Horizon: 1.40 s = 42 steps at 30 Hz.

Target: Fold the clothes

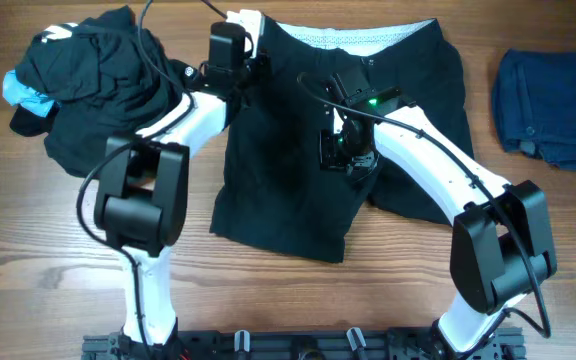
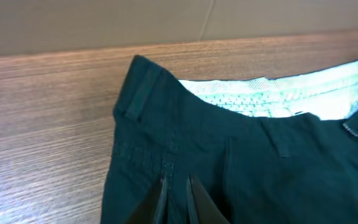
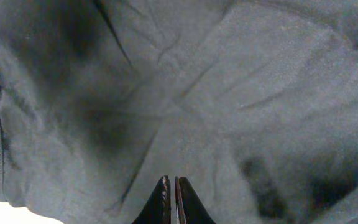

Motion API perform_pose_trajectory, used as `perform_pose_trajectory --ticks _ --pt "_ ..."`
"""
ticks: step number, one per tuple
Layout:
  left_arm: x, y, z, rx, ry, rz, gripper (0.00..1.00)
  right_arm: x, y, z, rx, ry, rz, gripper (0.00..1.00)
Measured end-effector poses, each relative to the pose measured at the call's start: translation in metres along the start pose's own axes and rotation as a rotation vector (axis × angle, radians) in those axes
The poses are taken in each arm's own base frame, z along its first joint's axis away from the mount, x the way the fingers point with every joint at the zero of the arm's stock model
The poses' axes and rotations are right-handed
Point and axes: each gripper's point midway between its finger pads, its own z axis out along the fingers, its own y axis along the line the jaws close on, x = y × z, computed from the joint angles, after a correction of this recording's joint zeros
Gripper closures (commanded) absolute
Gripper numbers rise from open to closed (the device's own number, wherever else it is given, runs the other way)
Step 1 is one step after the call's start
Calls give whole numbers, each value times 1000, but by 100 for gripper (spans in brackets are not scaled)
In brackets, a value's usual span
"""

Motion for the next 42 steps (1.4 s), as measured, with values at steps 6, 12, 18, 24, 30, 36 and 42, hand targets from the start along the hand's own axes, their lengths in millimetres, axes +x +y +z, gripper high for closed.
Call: perform_pose_trajectory --ticks 6,12,18,24,30,36,42 --pt "14 0 17 7 -10 4 90 5 -4 8 12 28 11 96" --pt "44 -13 31 24 46 18 92 36 -23 35 62 134 48 96" --pt "70 -12 36 -13 118 28 94 48 -32 52 70 144 63 96" --pt "77 8 27 -130 201 0 94 47 -41 63 65 152 105 96" --pt "89 30 6 -197 323 -97 93 42 -44 66 -19 201 187 95" --pt "105 39 -16 -242 445 -159 94 -13 -68 64 -140 59 243 93" --pt "125 39 -44 -285 583 -274 96 -72 -130 50 -67 -117 267 92"
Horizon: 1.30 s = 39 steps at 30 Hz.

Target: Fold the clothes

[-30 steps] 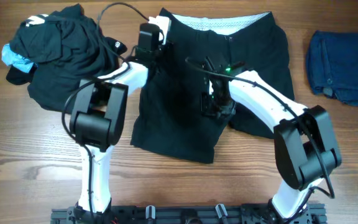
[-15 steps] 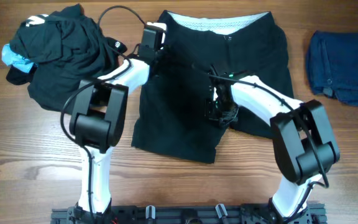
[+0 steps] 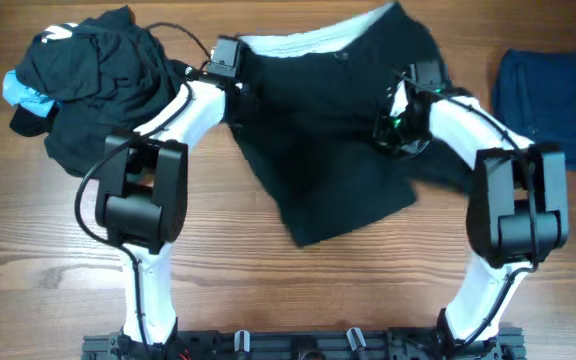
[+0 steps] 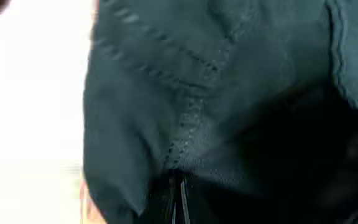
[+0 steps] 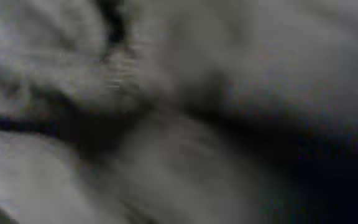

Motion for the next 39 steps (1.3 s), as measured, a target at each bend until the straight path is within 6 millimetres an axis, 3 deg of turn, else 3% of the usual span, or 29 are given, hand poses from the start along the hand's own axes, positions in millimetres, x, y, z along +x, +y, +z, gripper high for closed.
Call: perform_pose_trajectory --ticks 8,14,19,22,24,27,30,31,34,35,36,39 --pt "59 6 -19 4 276 -116 96 -60 -19 -5 126 -192 -84 89" --pt "85 0 -30 75 418 -180 96 -99 -23 -15 211 -320 -188 86" --pt "89 -3 -31 129 455 -216 96 -149 -28 -55 330 -483 -254 85" --pt "87 -3 -32 141 439 -216 96 -164 -27 -77 368 -511 -261 85" --pt "85 -3 -34 137 416 -209 96 -168 -24 -97 385 -495 -255 74" --pt "82 1 -37 85 352 -154 96 -162 -12 -124 363 -429 -254 44" --pt "66 5 -43 51 248 -88 91 -147 4 -142 292 -348 -238 29" --pt "50 6 -48 45 173 -59 88 -138 10 -147 258 -311 -234 25" --pt "0 1 -71 57 -41 18 78 -102 21 -145 183 -164 -213 17" --pt "-13 -1 -80 61 -101 55 75 -100 22 -145 176 -153 -206 17" --pt "-23 -2 -87 61 -144 80 74 -79 28 -140 154 -71 -208 20" --pt "-50 -8 -95 62 -265 182 73 -43 51 -131 122 44 -227 23"
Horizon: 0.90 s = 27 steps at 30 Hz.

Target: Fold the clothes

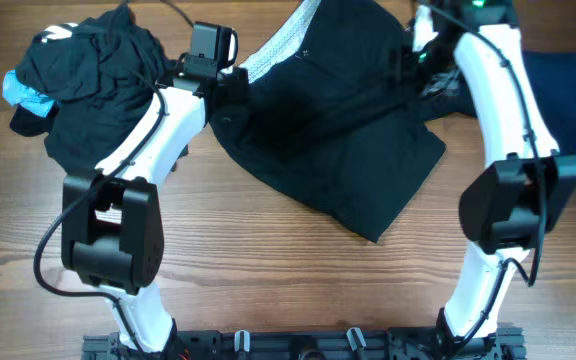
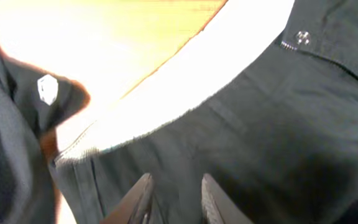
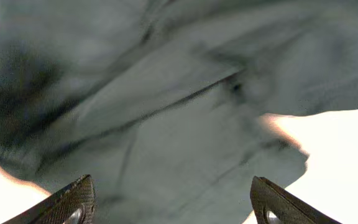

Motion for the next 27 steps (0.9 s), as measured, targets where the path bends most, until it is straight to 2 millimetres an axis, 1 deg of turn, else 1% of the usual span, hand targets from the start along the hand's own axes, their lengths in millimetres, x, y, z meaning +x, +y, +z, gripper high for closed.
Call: perform_pose_trajectory --ticks 2,3,4,6,7,9,11,13,16,19,21,24,27 --pt "-11 -1 2 -1 -46 55 74 16 25 10 -13 49 -40 24" --pt "-18 -1 5 -2 -78 97 75 28 37 19 -14 87 -56 24" --pt "-21 -1 9 -6 -93 138 76 42 50 31 -12 130 -61 25" --pt "-17 -1 18 -8 -85 174 81 57 61 49 -12 169 -38 28" --pt "-12 0 24 -10 -70 195 83 64 62 60 -13 187 -20 28" --pt "1 1 39 -14 -31 229 88 82 60 81 -7 237 23 30" --pt "15 4 55 -17 12 244 89 98 55 98 5 283 65 31" --pt "28 9 68 -23 47 251 89 107 52 108 7 306 90 31" --pt "36 18 79 -34 68 245 91 118 48 118 10 330 111 31" --pt "40 24 83 -42 79 241 93 136 40 133 22 365 133 30" --pt "43 26 83 -46 96 240 96 137 41 134 10 344 143 29" --pt "57 29 80 -50 162 231 96 138 40 134 -10 287 161 27" --pt "69 33 72 -74 237 164 96 136 38 135 -28 258 186 25"
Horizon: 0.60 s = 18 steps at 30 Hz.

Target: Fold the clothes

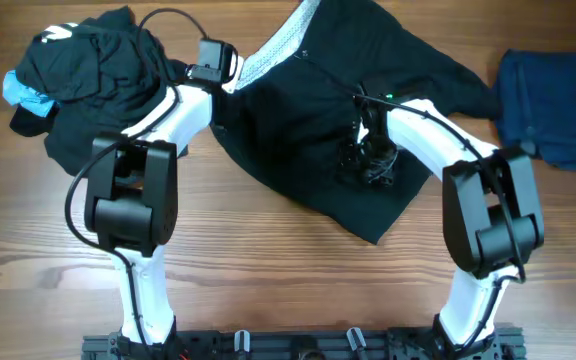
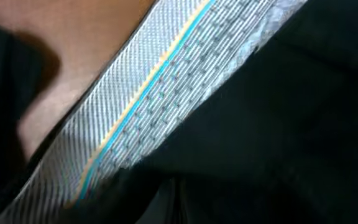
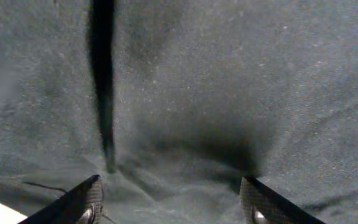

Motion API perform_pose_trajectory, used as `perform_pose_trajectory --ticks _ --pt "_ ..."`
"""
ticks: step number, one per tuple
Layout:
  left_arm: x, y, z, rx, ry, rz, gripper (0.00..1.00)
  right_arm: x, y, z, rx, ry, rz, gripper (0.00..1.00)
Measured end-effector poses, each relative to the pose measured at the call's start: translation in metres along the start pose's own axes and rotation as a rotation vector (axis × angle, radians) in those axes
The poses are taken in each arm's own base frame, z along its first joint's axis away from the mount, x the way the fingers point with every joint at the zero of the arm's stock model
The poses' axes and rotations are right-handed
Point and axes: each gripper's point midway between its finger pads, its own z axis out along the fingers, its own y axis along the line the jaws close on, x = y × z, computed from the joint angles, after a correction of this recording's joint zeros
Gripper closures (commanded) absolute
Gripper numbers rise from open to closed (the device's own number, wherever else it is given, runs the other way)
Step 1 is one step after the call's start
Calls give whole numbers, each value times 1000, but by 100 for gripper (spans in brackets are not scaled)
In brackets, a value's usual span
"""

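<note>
Black shorts (image 1: 308, 110) lie slantwise on the table, their striped white waistband lining (image 2: 166, 81) turned up at the far left. My left gripper (image 1: 222, 84) sits at that waistband corner. In the left wrist view its fingers (image 2: 174, 208) are pressed together with dark cloth around them. My right gripper (image 1: 368, 163) hovers low over the middle of the shorts. In the right wrist view it (image 3: 169, 208) is wide open, fingers (image 3: 86, 202) just above the wrinkled fabric, holding nothing.
A heap of dark clothes (image 1: 98, 70) with a light blue piece (image 1: 20, 90) lies at the far left. A folded blue garment (image 1: 553, 95) rests at the far right. Bare wooden table (image 1: 268, 290) stretches toward the front.
My left gripper was open over the waistband and is now shut at its corner. My right gripper, still open, has moved from the far right edge to the middle of the shorts.
At first the shorts lay square, waistband at the back, both grippers shut on them. Then the shorts sat turned and shifted right, still held. Then both grippers were open and the shorts lay slantwise. Now the left is shut on the waistband and the right is open over the middle.
</note>
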Motion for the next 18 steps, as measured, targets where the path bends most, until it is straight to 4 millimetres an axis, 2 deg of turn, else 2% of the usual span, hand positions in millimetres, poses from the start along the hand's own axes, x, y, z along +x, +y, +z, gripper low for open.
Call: perform_pose_trajectory --ticks 4,6,10,14,18 --pt "24 3 -6 -18 117 -166 96 -6 1 -2 -51 -18 37 23" --pt "37 5 -10 -35 173 -260 96 -15 -2 -5 -72 -46 52 22" --pt "59 5 -16 -56 243 -418 96 -57 -16 -17 -126 -175 46 19" --pt "75 -2 -20 -4 277 -496 96 -91 -30 -29 -122 -300 -7 16" --pt "83 -8 -22 65 289 -543 96 -115 -45 -37 -55 -377 -66 13"
